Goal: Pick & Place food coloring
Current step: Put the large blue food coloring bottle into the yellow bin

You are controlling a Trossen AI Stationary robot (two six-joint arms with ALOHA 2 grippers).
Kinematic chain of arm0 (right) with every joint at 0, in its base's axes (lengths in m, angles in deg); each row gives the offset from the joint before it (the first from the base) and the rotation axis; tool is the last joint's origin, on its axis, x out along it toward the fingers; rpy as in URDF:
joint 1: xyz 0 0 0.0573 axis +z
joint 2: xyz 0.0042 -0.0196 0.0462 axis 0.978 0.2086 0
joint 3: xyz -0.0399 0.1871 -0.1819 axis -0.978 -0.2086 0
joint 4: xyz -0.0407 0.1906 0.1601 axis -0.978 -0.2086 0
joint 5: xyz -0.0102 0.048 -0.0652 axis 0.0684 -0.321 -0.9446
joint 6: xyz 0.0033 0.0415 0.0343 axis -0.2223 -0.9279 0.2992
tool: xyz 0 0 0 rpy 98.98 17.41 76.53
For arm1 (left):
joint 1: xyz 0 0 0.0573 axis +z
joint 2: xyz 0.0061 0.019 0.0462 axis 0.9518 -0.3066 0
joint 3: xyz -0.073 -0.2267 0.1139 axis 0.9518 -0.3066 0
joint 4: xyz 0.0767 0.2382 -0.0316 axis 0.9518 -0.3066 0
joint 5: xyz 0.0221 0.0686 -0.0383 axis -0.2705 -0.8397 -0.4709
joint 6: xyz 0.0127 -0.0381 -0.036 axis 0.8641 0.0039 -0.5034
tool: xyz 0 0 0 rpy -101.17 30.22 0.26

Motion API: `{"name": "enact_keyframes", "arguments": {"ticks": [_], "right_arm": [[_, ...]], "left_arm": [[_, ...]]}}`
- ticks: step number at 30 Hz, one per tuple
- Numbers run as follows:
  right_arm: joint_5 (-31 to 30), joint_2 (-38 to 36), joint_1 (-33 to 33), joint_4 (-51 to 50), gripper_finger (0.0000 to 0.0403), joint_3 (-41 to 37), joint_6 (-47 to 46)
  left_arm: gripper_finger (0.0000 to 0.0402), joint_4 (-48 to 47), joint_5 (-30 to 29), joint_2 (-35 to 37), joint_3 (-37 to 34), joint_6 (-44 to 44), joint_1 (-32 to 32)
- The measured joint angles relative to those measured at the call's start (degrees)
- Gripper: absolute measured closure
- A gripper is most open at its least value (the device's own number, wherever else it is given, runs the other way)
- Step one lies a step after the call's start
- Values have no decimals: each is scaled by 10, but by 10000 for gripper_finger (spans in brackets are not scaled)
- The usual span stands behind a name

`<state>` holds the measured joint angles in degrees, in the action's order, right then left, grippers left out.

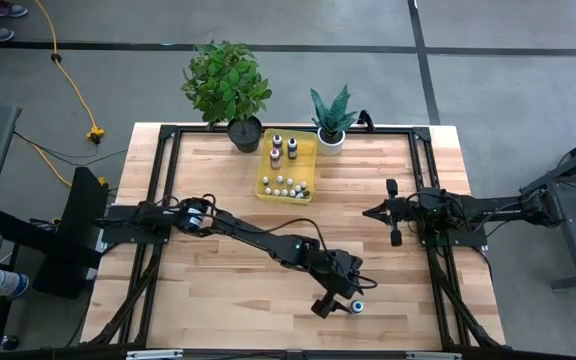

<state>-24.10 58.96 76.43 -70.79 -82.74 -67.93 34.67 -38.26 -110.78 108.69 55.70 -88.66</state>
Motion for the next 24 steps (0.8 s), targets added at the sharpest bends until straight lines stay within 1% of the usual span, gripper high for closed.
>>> {"name": "enact_keyframes", "arguments": {"ticks": [6, 8, 10, 13, 15, 17, 21, 24], "right_arm": [[0, 0, 0, 0, 402, 0, 0], [0, 0, 0, 0, 402, 0, 0], [0, 0, 0, 0, 402, 0, 0], [0, 0, 0, 0, 402, 0, 0], [0, 0, 0, 0, 402, 0, 0], [0, 0, 0, 0, 402, 0, 0], [0, 0, 0, 0, 402, 0, 0], [0, 0, 0, 0, 402, 0, 0]], "left_arm": [[127, 1, 0, 0, 0, 0, 0], [127, 17, -1, -11, 3, -1, 0], [127, 11, -2, -15, 0, -7, -1], [127, 29, -19, -18, 2, -15, -4], [127, 23, -28, -20, 4, -15, -4], [127, 7, -23, -24, 15, -15, -4], [127, 5, -11, -37, 48, -18, -4], [127, -3, -9, -59, 73, -29, -4]]}}
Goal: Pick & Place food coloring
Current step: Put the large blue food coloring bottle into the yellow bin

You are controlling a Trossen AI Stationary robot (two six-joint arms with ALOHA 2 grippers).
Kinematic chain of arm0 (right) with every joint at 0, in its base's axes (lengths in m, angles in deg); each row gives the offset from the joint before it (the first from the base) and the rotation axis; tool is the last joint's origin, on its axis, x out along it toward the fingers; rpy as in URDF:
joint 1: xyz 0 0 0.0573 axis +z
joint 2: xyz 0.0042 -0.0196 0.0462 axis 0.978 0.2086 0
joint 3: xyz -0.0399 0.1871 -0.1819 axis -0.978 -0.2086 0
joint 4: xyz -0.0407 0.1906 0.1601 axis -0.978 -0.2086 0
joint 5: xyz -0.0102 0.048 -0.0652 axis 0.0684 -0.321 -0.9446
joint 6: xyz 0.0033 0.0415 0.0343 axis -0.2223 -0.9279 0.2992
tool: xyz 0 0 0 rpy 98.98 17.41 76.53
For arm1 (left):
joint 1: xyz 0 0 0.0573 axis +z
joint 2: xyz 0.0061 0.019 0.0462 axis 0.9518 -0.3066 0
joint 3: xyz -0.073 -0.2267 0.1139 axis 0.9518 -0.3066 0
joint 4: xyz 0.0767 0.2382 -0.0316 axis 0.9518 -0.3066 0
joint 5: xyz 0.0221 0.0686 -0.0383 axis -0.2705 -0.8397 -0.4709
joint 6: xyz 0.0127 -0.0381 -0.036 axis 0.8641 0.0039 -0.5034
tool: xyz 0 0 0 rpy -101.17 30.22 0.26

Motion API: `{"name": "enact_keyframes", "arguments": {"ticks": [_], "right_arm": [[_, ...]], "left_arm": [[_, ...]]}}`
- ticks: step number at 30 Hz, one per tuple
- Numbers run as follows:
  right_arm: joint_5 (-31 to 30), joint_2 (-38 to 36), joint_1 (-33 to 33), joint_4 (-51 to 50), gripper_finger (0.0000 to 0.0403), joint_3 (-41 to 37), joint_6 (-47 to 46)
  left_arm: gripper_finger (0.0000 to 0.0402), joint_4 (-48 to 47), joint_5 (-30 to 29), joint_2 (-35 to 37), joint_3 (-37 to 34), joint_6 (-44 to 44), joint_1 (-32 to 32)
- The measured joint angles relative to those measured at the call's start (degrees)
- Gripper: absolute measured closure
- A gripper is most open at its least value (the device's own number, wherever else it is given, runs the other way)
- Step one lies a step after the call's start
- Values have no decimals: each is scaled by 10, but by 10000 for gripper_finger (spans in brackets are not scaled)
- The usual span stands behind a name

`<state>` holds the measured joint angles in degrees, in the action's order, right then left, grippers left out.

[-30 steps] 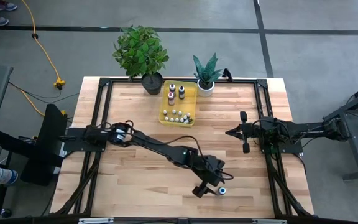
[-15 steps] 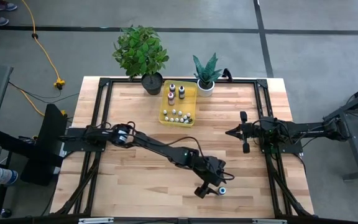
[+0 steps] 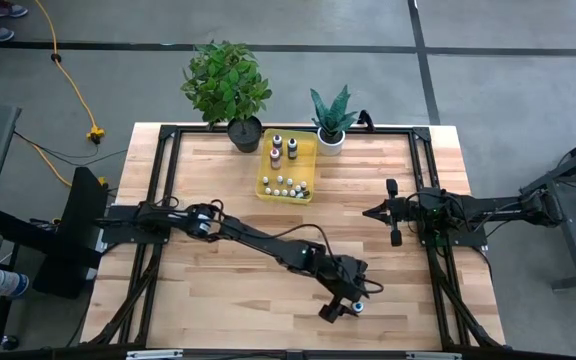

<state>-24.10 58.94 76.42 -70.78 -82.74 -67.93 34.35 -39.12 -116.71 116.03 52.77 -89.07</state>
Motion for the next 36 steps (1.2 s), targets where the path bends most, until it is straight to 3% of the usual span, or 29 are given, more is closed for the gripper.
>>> {"name": "enact_keyframes", "arguments": {"ticks": [11, 27, 32, 36], "right_arm": [[0, 0, 0, 0, 402, 0, 0], [0, 0, 0, 0, 402, 0, 0], [0, 0, 0, 0, 402, 0, 0], [0, 0, 0, 0, 402, 0, 0]], "left_arm": [[140, -15, 6, -9, 16, -17, 0], [302, -23, 5, -7, 16, -16, 0], [304, -38, -35, -6, 19, -22, 0], [304, -119, -83, 2, 56, -71, 9]]}}
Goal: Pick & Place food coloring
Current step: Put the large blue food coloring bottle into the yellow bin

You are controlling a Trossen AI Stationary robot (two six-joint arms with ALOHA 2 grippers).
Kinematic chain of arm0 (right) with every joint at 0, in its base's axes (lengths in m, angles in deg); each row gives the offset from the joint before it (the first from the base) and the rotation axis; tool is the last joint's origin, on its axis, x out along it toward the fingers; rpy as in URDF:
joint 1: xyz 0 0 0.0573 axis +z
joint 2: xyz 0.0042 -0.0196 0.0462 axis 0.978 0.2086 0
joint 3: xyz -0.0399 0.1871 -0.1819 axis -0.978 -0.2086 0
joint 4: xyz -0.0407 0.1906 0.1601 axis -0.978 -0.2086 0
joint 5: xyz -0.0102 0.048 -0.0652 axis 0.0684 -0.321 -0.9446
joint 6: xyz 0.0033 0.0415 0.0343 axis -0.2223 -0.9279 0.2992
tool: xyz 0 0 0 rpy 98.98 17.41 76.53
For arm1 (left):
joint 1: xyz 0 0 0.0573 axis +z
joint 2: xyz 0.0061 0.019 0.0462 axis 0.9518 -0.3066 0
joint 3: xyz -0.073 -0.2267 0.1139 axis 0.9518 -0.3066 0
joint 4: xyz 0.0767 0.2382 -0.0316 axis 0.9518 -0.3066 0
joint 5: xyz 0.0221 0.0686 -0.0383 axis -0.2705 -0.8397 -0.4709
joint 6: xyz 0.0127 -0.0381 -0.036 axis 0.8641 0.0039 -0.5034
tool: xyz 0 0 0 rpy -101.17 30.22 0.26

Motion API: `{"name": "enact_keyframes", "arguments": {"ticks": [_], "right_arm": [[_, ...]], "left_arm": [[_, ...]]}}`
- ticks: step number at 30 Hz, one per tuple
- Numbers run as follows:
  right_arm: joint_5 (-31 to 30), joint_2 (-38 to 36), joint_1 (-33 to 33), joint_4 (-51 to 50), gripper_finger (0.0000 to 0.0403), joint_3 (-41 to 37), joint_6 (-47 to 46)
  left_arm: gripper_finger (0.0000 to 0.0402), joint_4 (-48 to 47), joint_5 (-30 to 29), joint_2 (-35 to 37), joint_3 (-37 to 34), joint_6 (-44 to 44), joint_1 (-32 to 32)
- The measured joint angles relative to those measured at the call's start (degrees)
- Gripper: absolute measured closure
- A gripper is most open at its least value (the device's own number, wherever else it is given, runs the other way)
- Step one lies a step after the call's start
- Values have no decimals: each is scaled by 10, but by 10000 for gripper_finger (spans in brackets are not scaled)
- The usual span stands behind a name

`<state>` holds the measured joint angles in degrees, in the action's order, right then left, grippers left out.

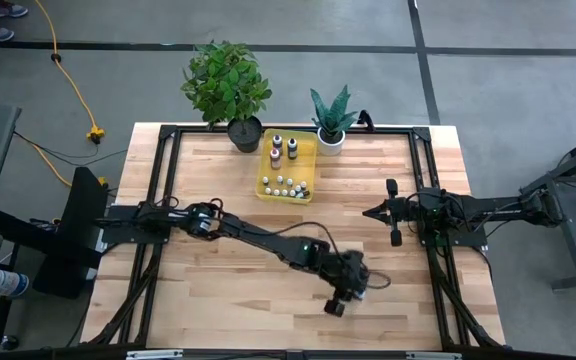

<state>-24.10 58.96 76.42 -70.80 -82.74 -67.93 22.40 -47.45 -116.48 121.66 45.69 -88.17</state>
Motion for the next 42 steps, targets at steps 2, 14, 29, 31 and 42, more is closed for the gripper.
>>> {"name": "enact_keyframes", "arguments": {"ticks": [2, 14, 29, 31, 42], "right_arm": [[0, 0, 0, 0, 402, 0, 0], [0, 0, 0, 0, 402, 0, 0], [0, 0, 0, 0, 402, 0, 0], [0, 0, 0, 0, 402, 0, 0], [0, 0, 0, 0, 402, 0, 0]], "left_arm": [[304, -44, -48, 2, 31, -25, 5], [304, -253, -210, 99, 81, -227, 46], [304, -382, -374, 212, -5, -352, 90], [304, -363, -390, 248, -59, -373, 94], [305, -190, -428, 381, -356, -442, 135]]}}
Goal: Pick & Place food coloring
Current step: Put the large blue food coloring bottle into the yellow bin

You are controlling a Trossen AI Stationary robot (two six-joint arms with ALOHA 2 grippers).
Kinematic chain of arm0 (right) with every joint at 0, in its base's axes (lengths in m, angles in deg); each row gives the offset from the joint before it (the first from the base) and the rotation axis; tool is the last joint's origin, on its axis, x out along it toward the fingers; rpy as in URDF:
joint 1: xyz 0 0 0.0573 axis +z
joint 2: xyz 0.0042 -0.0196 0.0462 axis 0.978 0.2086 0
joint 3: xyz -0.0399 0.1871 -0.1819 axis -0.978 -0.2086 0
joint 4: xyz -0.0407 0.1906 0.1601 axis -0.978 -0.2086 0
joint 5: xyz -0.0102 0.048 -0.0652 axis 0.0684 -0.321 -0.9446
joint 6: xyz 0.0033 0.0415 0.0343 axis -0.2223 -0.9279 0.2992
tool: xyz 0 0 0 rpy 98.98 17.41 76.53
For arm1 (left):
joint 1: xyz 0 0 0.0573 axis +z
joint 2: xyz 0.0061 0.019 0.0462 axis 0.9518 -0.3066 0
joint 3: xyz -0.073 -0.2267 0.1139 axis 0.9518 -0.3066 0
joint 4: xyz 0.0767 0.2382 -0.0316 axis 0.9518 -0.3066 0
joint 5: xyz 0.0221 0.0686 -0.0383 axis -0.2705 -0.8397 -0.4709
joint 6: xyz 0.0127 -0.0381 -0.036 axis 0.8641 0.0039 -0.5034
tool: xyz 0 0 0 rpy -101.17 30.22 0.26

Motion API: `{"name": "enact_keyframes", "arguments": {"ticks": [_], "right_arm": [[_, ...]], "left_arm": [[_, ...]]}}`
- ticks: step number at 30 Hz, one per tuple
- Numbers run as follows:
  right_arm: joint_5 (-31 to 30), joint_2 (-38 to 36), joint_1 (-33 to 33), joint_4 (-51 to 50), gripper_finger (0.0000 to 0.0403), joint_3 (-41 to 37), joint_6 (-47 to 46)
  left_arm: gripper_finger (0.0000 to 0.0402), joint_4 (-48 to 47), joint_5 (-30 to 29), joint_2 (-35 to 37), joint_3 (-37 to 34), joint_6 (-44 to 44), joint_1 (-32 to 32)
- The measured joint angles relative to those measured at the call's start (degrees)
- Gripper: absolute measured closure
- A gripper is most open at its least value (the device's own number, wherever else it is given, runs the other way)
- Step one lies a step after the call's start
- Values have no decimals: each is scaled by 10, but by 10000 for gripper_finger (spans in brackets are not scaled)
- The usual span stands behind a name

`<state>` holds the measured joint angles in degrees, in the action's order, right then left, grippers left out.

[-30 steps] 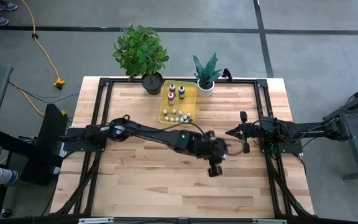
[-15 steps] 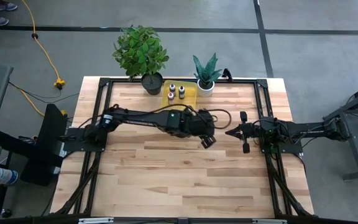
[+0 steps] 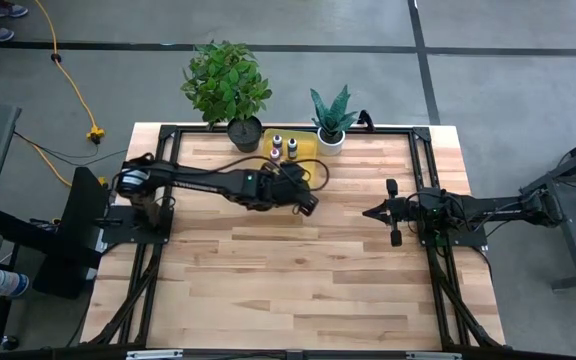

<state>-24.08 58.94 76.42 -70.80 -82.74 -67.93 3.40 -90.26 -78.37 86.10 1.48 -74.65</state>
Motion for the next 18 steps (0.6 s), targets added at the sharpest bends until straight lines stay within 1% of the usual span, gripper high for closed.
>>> {"name": "enact_keyframes", "arguments": {"ticks": [2, 12, 16, 18], "right_arm": [[0, 0, 0, 0, 402, 0, 0], [0, 0, 0, 0, 402, 0, 0], [0, 0, 0, 0, 402, 0, 0], [0, 0, 0, 0, 402, 0, 0]], "left_arm": [[305, 0, -4, 1, -11, 5, 10], [305, 12, -60, -1, -11, 72, 76], [305, 66, -73, -9, -29, 85, 99], [305, 83, -62, -14, -45, 86, 108]]}}
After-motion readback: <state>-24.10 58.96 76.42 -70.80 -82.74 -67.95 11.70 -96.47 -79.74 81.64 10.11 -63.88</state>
